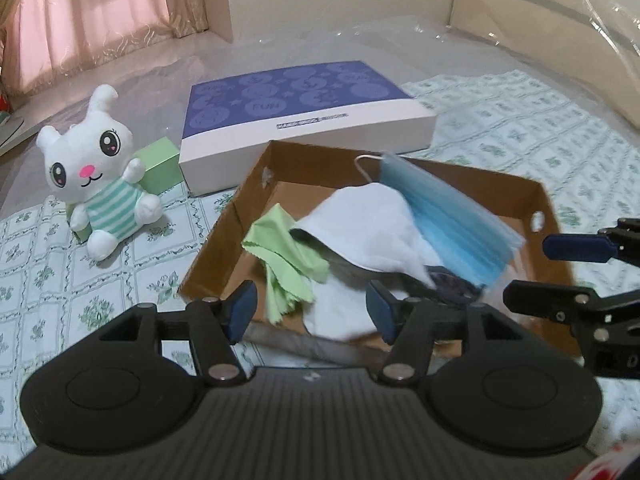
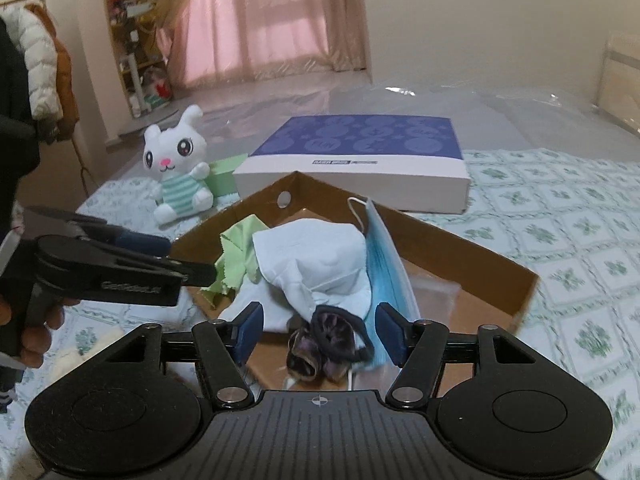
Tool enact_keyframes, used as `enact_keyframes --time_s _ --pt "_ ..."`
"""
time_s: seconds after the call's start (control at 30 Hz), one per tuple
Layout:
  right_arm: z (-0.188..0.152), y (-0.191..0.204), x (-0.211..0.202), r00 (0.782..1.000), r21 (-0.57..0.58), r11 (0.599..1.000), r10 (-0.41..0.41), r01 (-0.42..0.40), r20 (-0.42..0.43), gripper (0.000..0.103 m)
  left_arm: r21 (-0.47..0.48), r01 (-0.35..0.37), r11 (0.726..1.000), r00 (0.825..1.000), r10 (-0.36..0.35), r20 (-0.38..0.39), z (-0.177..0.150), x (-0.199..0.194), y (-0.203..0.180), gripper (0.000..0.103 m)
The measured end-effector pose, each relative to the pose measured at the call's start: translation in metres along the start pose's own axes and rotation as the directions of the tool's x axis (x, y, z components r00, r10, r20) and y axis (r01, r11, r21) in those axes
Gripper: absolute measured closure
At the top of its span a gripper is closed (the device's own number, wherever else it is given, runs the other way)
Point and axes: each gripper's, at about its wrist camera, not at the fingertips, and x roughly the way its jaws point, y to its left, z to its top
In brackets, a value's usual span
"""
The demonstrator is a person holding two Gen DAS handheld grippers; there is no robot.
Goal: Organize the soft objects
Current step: 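Move both grippers back over the remaining items on the bed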
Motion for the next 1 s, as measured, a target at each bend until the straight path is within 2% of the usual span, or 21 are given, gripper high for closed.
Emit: enact_keyframes --time_s 0.37,0.77,1.0 --pt "-0.02 0.007 -0.069 0.999 0.082 0.997 -0.007 0.003 0.044 0.037 -0.056 0.009 0.998 1.0 -0.009 -0.005 -0.039 -0.081 -0.019 0.041" --pt "-0.056 0.036 -0.13 0.998 0.115 0.993 0.021 -0.028 0.055 0.035 -0.159 -0.056 0.986 0.998 0.058 0.009 -0.105 -0.167 -0.014 0.041" --pt "-0.077 0.057 -0.145 0.998 0.086 0.995 0.049 -0.053 0.04 0.035 -0.201 -0.093 0.975 0.995 0.096 0.008 -0.143 -0.204 -0.007 0.041"
